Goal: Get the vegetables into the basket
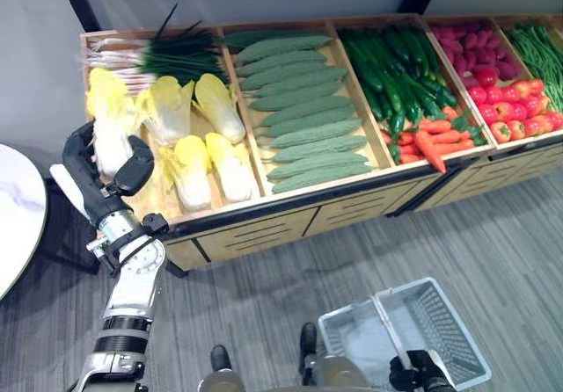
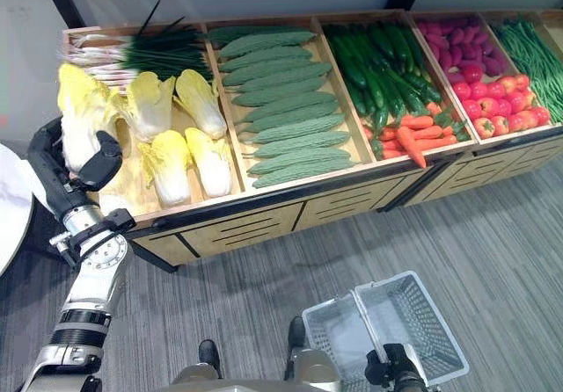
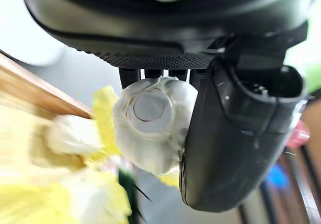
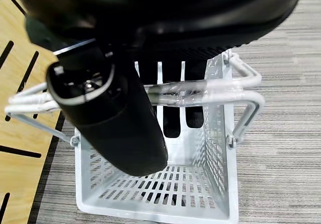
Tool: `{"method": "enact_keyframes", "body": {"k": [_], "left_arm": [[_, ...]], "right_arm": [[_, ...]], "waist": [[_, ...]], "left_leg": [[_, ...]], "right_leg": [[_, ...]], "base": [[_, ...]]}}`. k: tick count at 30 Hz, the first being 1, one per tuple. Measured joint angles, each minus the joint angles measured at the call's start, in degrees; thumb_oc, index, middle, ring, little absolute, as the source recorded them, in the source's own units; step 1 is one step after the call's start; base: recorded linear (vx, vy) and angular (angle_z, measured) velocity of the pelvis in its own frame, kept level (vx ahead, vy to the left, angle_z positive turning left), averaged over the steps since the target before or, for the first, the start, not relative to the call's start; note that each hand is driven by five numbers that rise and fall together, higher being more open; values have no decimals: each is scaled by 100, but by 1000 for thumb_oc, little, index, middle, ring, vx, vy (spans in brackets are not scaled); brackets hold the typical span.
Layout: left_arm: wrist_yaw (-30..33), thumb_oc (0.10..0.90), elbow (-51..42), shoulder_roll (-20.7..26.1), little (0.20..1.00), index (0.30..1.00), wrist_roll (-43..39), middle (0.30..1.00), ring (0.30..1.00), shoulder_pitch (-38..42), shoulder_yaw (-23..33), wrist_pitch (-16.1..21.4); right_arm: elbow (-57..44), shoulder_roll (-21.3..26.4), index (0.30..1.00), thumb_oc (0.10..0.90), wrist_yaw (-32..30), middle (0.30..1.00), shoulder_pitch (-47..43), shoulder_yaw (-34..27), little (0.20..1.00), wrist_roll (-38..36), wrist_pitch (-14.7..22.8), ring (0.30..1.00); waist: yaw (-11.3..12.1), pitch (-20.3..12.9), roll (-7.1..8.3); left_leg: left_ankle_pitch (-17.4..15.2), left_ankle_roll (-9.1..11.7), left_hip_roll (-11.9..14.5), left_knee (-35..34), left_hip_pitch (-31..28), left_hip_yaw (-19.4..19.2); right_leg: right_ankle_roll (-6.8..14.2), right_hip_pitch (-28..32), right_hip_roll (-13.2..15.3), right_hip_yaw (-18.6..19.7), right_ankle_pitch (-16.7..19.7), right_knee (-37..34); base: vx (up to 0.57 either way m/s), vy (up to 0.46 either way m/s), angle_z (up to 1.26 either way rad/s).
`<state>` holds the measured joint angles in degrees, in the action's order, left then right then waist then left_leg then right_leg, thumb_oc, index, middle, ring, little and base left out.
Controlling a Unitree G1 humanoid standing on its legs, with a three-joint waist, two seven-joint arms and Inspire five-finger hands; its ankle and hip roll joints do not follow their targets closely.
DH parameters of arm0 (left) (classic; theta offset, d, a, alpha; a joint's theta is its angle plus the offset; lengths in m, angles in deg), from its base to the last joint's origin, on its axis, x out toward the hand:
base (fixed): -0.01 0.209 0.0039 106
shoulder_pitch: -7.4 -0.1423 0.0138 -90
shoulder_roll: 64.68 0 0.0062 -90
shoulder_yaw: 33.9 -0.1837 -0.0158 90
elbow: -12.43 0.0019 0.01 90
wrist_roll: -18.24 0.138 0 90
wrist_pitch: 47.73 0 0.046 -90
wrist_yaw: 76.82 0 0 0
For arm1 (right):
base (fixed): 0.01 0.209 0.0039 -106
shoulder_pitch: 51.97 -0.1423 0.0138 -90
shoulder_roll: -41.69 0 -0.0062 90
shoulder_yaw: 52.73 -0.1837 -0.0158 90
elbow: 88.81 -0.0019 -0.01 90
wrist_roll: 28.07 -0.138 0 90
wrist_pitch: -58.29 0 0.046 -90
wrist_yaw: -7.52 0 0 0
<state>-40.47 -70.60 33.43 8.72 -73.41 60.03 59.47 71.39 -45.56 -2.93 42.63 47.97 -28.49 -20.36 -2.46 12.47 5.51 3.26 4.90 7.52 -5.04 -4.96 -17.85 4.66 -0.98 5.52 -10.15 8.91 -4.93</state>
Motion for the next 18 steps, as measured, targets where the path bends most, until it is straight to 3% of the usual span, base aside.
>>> {"method": "enact_keyframes", "body": {"k": [2, 4, 6, 10, 13, 18], "left_arm": [[-758, 400, -247, 43, 300, 300, -519, 300, 300, -283, -204, 342], [-1927, 400, -246, -24, 300, 300, -1729, 300, 300, -610, -531, 407], [-2550, 400, -227, -119, 300, 300, -2396, 300, 300, -893, -778, 359], [-4074, 400, 25, 116, 300, 300, -3816, 300, 300, -1784, -1642, -213], [-4642, 400, 229, 187, 300, 300, -4252, 300, 300, -2027, -1789, -447], [-4685, 400, 223, 196, 300, 300, -4290, 300, 300, -1971, -1774, -450]], "right_arm": [[0, 2, 300, 400, 57, 300, 44, -120, 300, -3, 10, 300], [15, 20, 300, 400, 167, 300, 52, -164, 300, -11, -3, 300], [0, 38, 300, 400, 224, 300, 61, -190, 300, -12, -8, 300], [23, 181, 300, 400, 392, 300, 121, -367, 300, -16, -52, 300], [146, 189, 300, 400, 450, 300, 188, -435, 300, -58, -50, 300], [181, 196, 300, 400, 508, 300, 259, -572, 300, -68, -65, 300]], "waist": [[27, -33, -57], [-5, -101, -180], [-20, -142, -262], [-40, -227, -421], [-17, -254, -457], [-2, -256, -436]], "left_leg": [[-1, -1, -21, 0, -4, 11], [-5, -8, -43, -1, -23, 10], [-4, -8, -49, -1, -34, -2], [-9, -15, -52, -2, -75, -60], [-15, -27, -68, -30, -76, -90], [-34, -50, -99, -31, -129, -187]], "right_leg": [[0, 11, 22, -10, 0, 0], [5, 26, 44, -3, 2, 0], [7, 28, 44, 14, 5, 0], [14, 30, 41, 74, 9, -1], [75, 10, 55, 119, 15, -1], [79, 7, 67, 212, 44, 2]], "base": [[-7, 14, 2], [-22, 38, 0], [-19, 29, -4], [-4, 21, -7], [-4, 17, -6], [-10, 83, -8]]}}
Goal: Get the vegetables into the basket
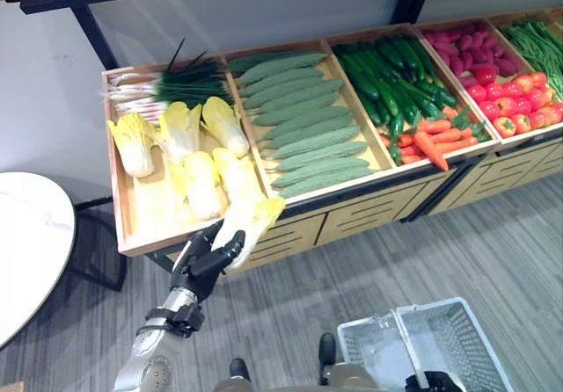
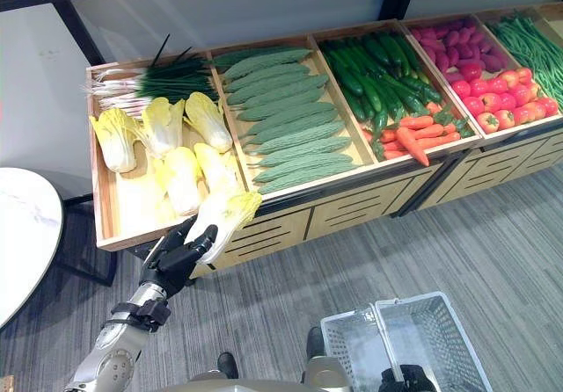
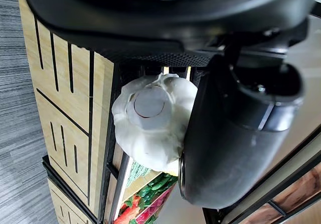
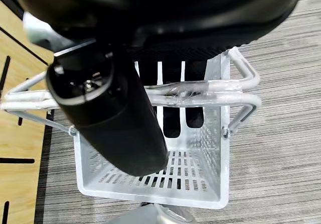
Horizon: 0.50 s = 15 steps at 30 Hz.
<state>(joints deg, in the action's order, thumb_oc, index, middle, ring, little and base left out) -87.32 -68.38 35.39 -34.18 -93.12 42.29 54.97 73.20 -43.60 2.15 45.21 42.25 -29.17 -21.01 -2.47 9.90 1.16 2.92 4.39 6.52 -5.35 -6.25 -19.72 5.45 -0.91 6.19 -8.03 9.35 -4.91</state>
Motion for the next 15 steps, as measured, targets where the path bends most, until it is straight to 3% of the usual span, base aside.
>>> {"method": "enact_keyframes", "body": {"k": [5, 10, 12, 13, 14, 15], "left_arm": [[-124, 400, 2, 50, 300, 300, -11, 300, 300, 328, -27, -6], [-224, 400, 2, 277, 300, 300, -66, 300, 300, 599, -29, -5], [-235, 400, 5, 376, 300, 300, -64, 300, 300, 714, -14, 4], [-247, 400, 28, 487, 300, 300, -55, 300, 300, 808, -35, -3], [-253, 400, 36, 511, 300, 300, -53, 300, 300, 855, -39, -8], [-257, 400, 66, 443, 300, 300, -55, 300, 300, 898, -45, -10]], "right_arm": [[-64, 19, 300, 400, 42, 300, -49, -22, 300, -77, 0, 300], [-183, 0, 300, 400, 46, 300, -176, -180, 300, -113, 17, 300], [-200, -72, 300, 400, 49, 300, -243, -181, 300, -114, 85, 300], [-210, -150, 300, 400, 50, 300, -354, -172, 300, -124, 74, 300], [-223, -195, 300, 400, 73, 300, -425, -168, 300, -123, 64, 300], [-157, -242, 300, 400, 48, 300, -494, -188, 300, -155, -45, 300]], "waist": [[-6, 92, 126], [-182, 273, 389], [-268, 360, 571], [-307, 416, 609], [-292, 472, 591], [-178, 553, 447]], "left_leg": [[-93, -113, -103, 156, 51, -95], [-152, -250, -427, 2, 4, -387], [-178, -328, -550, 30, 48, -704], [-162, -478, -508, 47, 144, -935], [-90, -573, -456, 24, 155, -1095], [-101, -556, -239, 13, 142, -1298]], "right_leg": [[33, -175, 131, 142, 0, 252], [307, -448, 326, 522, 123, 348], [438, -617, 376, 842, 534, 178], [619, -714, 392, 730, 864, -13], [665, -779, 386, 353, 617, 100], [315, -934, 350, -601, 212, 810]], "base": [[-62, 143, -12], [-91, 103, -35], [-201, 98, -77], [-146, 185, -71], [-100, 163, -93], [-81, 142, -78]]}}
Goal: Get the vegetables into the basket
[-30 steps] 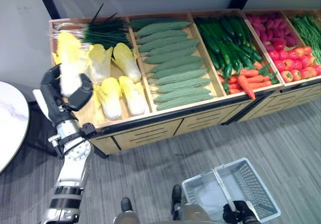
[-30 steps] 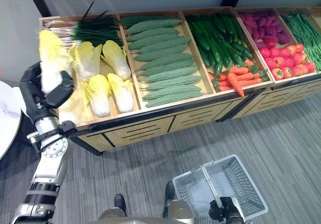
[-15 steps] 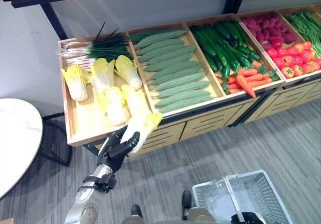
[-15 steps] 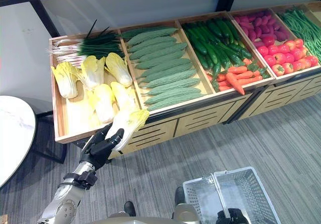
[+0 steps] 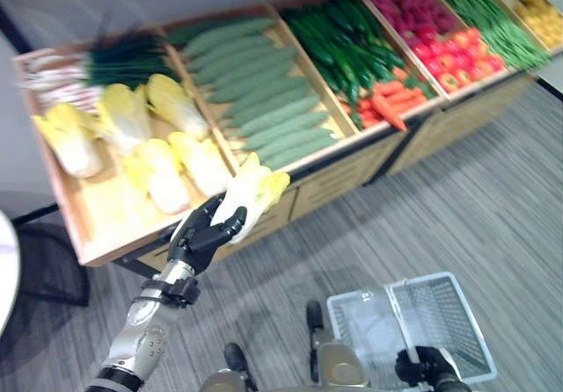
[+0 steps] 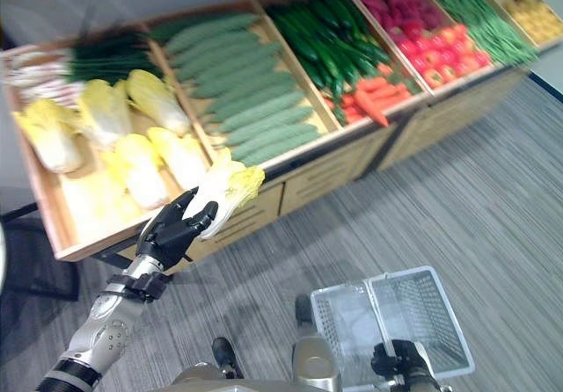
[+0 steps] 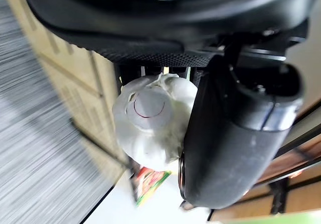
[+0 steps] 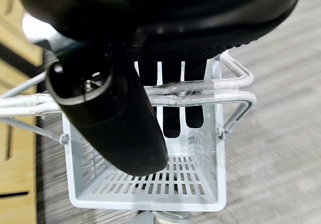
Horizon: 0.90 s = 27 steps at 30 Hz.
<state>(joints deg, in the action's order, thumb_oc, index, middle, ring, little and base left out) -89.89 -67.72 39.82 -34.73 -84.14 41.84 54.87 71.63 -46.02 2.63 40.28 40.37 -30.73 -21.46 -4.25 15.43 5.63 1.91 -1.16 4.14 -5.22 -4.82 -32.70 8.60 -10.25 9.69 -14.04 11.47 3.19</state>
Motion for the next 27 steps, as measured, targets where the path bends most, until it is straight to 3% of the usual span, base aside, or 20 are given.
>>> {"method": "enact_keyframes", "body": {"k": [2, 4, 6, 7, 9, 11, 13, 15, 19, 22, 27], "left_arm": [[-39, 400, 0, -2, 300, 300, 3, 300, 300, 3, -103, 6], [-50, 400, 3, 31, 300, 300, 0, 300, 300, -39, -93, 2], [-51, 400, 16, 57, 300, 300, 4, 300, 300, -78, -83, -5], [-73, 400, 16, 86, 300, 300, 4, 300, 300, -78, -60, -5], [-91, 400, 6, 39, 300, 300, 11, 300, 300, -45, 46, -57], [-105, 400, 1, -48, 300, 300, 12, 300, 300, -10, 57, -62], [-137, 400, -7, -64, 300, 300, 10, 300, 300, -112, 47, -65], [-138, 400, -5, -132, 300, 300, 1, 300, 300, -111, 50, -68], [-148, 400, -4, -244, 300, 300, -6, 300, 300, -108, 32, -103], [-222, 400, -5, -356, 300, 300, -7, 300, 300, -35, 16, -115], [-221, 400, 10, -403, 300, 300, -12, 300, 300, -14, -87, -115]], "right_arm": [[2, 63, 300, 400, -9, 300, 125, -44, 300, -8, -24, 300], [-14, 92, 300, 400, -21, 300, 178, -41, 300, -1, -50, 300], [-55, 151, 300, 400, -28, 300, 162, -18, 300, -2, -72, 300], [-163, 260, 300, 400, -32, 300, 76, 58, 300, 0, -66, 300], [-132, 284, 300, 400, -34, 300, -59, 83, 300, 1, -85, 300], [-26, 277, 300, 400, -83, 300, 31, 79, 300, -4, -147, 300], [-11, 311, 300, 400, -63, 300, 244, 70, 300, 2, -161, 300], [-17, 339, 300, 400, -54, 300, 340, 58, 300, 1, -166, 300], [-30, 347, 300, 400, -52, 300, 365, 39, 300, -1, -134, 300], [-15, 389, 300, 400, -53, 300, 498, -36, 300, -1, -78, 300], [-15, 409, 300, 400, -58, 300, 508, -42, 300, -14, -51, 300]], "waist": [[62, 80, -181], [215, 81, -181], [252, 85, -209], [253, 60, -252], [232, 47, -284], [190, 33, -305], [215, -182, -385], [171, -273, -504], [83, -334, -580], [-72, -420, -702], [-128, -456, -783]], "left_leg": [[-14, 41, 198, 92, -1, -163], [-84, 144, 272, 207, -36, -374], [-83, 216, 247, 228, -100, -474], [-98, 232, 256, 172, -179, -722], [-43, 365, 351, 130, -293, -1061], [-134, 428, 412, 224, -408, -1109], [-156, 558, 499, 304, -404, -1202], [-138, 543, 615, 399, -410, -1179], [-136, 540, 721, 595, -457, -972], [-130, 544, 831, 631, -491, -939], [-116, 563, 982, 855, -480, -934]], "right_leg": [[-95, 167, 147, -436, -420, 700], [-204, 248, 366, -905, -680, 1008], [-301, 245, 236, -1106, -612, 873], [-393, 413, 21, -898, -435, 199], [-431, 597, -60, -936, -283, -365], [-549, 581, 10, -1246, -444, -53], [-553, 481, -87, -1098, -599, 68], [-679, 516, -231, -1011, -467, -100], [-717, 585, -371, -797, -394, -265], [-725, 693, -489, -803, -390, -419], [-765, 734, -593, -715, -463, -460]], "base": [[-124, 95, -61], [-60, 38, -62], [-48, -39, -83], [0, -126, -94], [26, -127, -86], [24, -154, -31], [-4, -137, -26], [-12, -229, -41], [-8, -151, -34], [-27, -206, -4], [-14, -186, -9]]}}
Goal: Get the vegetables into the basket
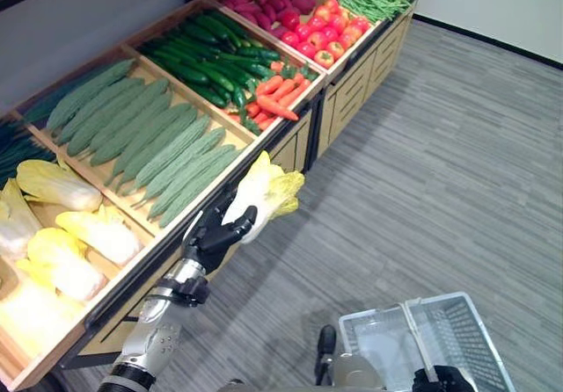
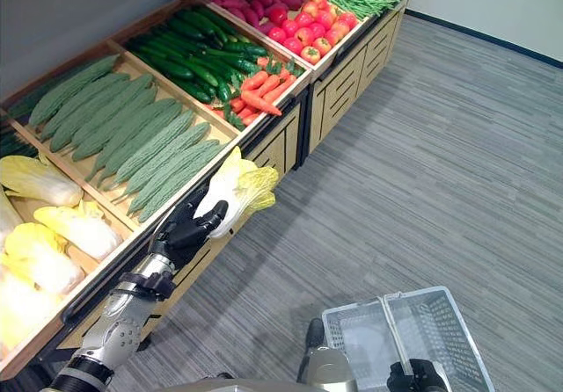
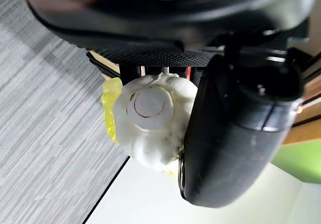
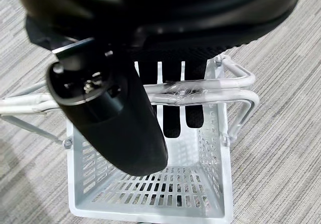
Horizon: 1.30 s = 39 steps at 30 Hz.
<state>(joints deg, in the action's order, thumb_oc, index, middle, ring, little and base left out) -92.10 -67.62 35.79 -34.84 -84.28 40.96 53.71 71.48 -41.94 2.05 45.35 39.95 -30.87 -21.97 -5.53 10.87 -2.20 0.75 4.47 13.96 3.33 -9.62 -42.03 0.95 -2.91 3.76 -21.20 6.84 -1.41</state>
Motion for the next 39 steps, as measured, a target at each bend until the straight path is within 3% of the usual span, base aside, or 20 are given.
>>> {"method": "enact_keyframes", "body": {"k": [5, 6, 8, 10, 12, 14, 15, 16, 17, 18, 20, 21, 22, 24, 25, 30, 32, 34, 37, 39], "left_arm": [[0, 400, 296, 1, 300, 300, 13, 300, 300, 84, -300, -34], [0, 400, 304, -72, 300, 300, 19, 300, 300, 61, -346, -30], [8, 400, 306, -171, 300, 300, 29, 300, 300, 68, -370, -33], [14, 400, 312, -209, 300, 300, 42, 300, 300, 85, -401, -32], [13, 400, 324, -190, 300, 300, 75, 300, 300, 144, -413, -31], [14, 400, 340, -190, 300, 300, 85, 300, 300, 200, -413, -31], [25, 400, 344, -201, 300, 300, 85, 300, 300, 247, -410, -20], [27, 400, 351, -239, 300, 300, 83, 300, 300, 236, -415, -20], [30, 400, 352, -289, 300, 300, 83, 300, 300, 239, -434, -22], [17, 400, 342, -163, 300, 300, 79, 300, 300, 282, -369, 9], [32, 400, 343, -70, 300, 300, 73, 300, 300, 326, -361, 15], [27, 400, 322, -44, 300, 300, 71, 300, 300, 326, -362, 21], [30, 400, 314, 13, 300, 300, 74, 300, 300, 328, -352, 21], [36, 400, 308, 90, 300, 300, 69, 300, 300, 347, -314, 32], [29, 400, 276, 206, 300, 300, 67, 300, 300, 338, -301, 36], [61, 400, 304, 262, 300, 300, 81, 300, 300, 343, -287, 117], [88, 400, 321, 231, 300, 300, 84, 300, 300, 401, -286, 133], [134, 400, 321, 309, 300, 300, 109, 300, 300, 426, -223, 140], [140, 400, 320, 419, 300, 300, 127, 300, 300, 365, -156, 140], [133, 400, 318, 373, 300, 300, 131, 300, 300, 306, -121, 137]], "right_arm": [[160, 14, 300, 400, -10, 300, 0, -4, 300, -51, 5, 300], [293, 118, 300, 400, -13, 300, -112, 43, 300, -51, 30, 300], [448, 233, 300, 400, -25, 300, -302, 37, 300, -52, 17, 300], [437, 262, 300, 400, -42, 300, -428, 3, 300, -53, 11, 300], [438, 229, 300, 400, -43, 300, -516, 18, 300, -53, 4, 300], [409, 241, 300, 400, -58, 300, -556, 19, 300, -55, 30, 300], [463, 273, 300, 400, -51, 300, -682, 58, 300, -56, 38, 300], [496, 306, 300, 400, -41, 300, -677, 63, 300, -56, 45, 300], [508, 358, 300, 400, -43, 300, -658, 51, 300, -57, 76, 300], [449, 203, 300, 400, -70, 300, -643, 18, 300, -104, 38, 300], [347, 112, 300, 400, 58, 300, -390, 1, 300, -141, 62, 300], [357, 116, 300, 400, 72, 300, -336, 2, 300, -151, 59, 300], [335, 153, 300, 400, 60, 300, -345, -1, 300, -157, 54, 300], [332, 90, 300, 400, 107, 300, -389, -2, 300, -157, 44, 300], [340, 7, 300, 400, 154, 300, -342, 2, 300, -156, 21, 300], [58, -13, 300, 400, 78, 300, -507, 33, 300, -159, -28, 300], [137, -54, 300, 400, 57, 300, -515, 65, 300, -158, -35, 300], [208, -55, 300, 400, 54, 300, -478, 34, 300, -157, -44, 300], [237, -10, 300, 400, 74, 300, -387, 43, 300, -129, -32, 300], [219, 92, 300, 400, 85, 300, -410, 41, 300, -103, -19, 300]], "waist": [[35, 74, 62], [233, 111, 123], [347, 132, 156], [297, 141, 163], [398, 217, 238], [445, 291, 258], [574, 400, 189], [572, 433, 115], [591, 431, -150], [654, 504, -84], [506, 475, 176], [483, 473, 193], [522, 443, 81], [465, 442, 93], [521, 428, 314], [524, 438, 355], [517, 436, 332], [706, 439, 327], [774, 387, 427], [709, 321, 309]], "left_leg": [[167, 314, 436, 1308, 294, 488], [-32, 562, 213, 1658, 637, 1799], [-286, 622, -494, 734, 776, 3189], [-172, 466, -610, -13, 1005, 3416], [122, 516, -651, -703, 1132, 4008], [269, 537, -700, -857, 1321, 4281], [203, 430, -930, -652, 1427, 4745], [142, 350, -937, -477, 1478, 4682], [-77, 74, -771, -349, 1527, 4577], [230, 17, -779, -237, 1476, 4404], [112, -126, -1066, -275, 1422, 4242], [86, -157, -1127, -154, 1425, 4236], [113, -388, -1118, -306, 1358, 4009], [178, -486, -1190, -459, 1319, 3854], [209, -565, -1400, -570, 1180, 3643], [183, -673, -1495, -622, 1061, 2971], [165, -736, -1411, -647, 933, 2855], [156, -726, -1243, -701, 818, 2661], [186, -570, -1251, -796, 618, 2553], [247, -437, -1129, -831, 604, 2503]], "right_leg": [[-242, -13, -17, 207, -359, 348], [-275, -29, -76, 619, -177, 278], [-226, -94, -83, 1019, 7, 48], [-232, -82, -177, 1187, 9, -165], [-253, -84, -281, 1434, -6, -241], [-251, -86, -297, 1539, -8, -329], [-158, -93, -316, 1925, -67, -353], [41, -90, -380, 1949, -198, -370], [187, -121, -540, 1912, -317, -192], [42, -407, -440, 1847, -330, 460], [115, -582, -161, 1858, -410, 505], [119, -633, -98, 1981, -409, 456], [336, -785, -64, 2115, -373, 581], [299, -987, 54, 2124, -522, 1077], [448, -895, 351, 2217, -340, 954], [629, -596, 449, 2349, 482, -16], [629, -395, 600, 1586, 156, 171], [655, -168, 954, 628, -112, 548], [929, 238, 997, 879, -37, 160], [931, 286, 881, 941, -29, -21]], "base": [[0, -122, -25], [-33, 24, -89], [62, 28, -104], [130, 58, -76], [168, 124, -88], [163, 195, -95], [142, 264, -115], [143, 264, -125], [116, 280, -98], [103, 267, -66], [77, 258, -24], [21, 259, -53], [11, 228, -71], [-3, 219, -53], [-36, 184, -40], [-43, 133, -58], [-22, 49, -53], [20, 11, -49], [25, -32, -28], [-7, -64, -24]]}}
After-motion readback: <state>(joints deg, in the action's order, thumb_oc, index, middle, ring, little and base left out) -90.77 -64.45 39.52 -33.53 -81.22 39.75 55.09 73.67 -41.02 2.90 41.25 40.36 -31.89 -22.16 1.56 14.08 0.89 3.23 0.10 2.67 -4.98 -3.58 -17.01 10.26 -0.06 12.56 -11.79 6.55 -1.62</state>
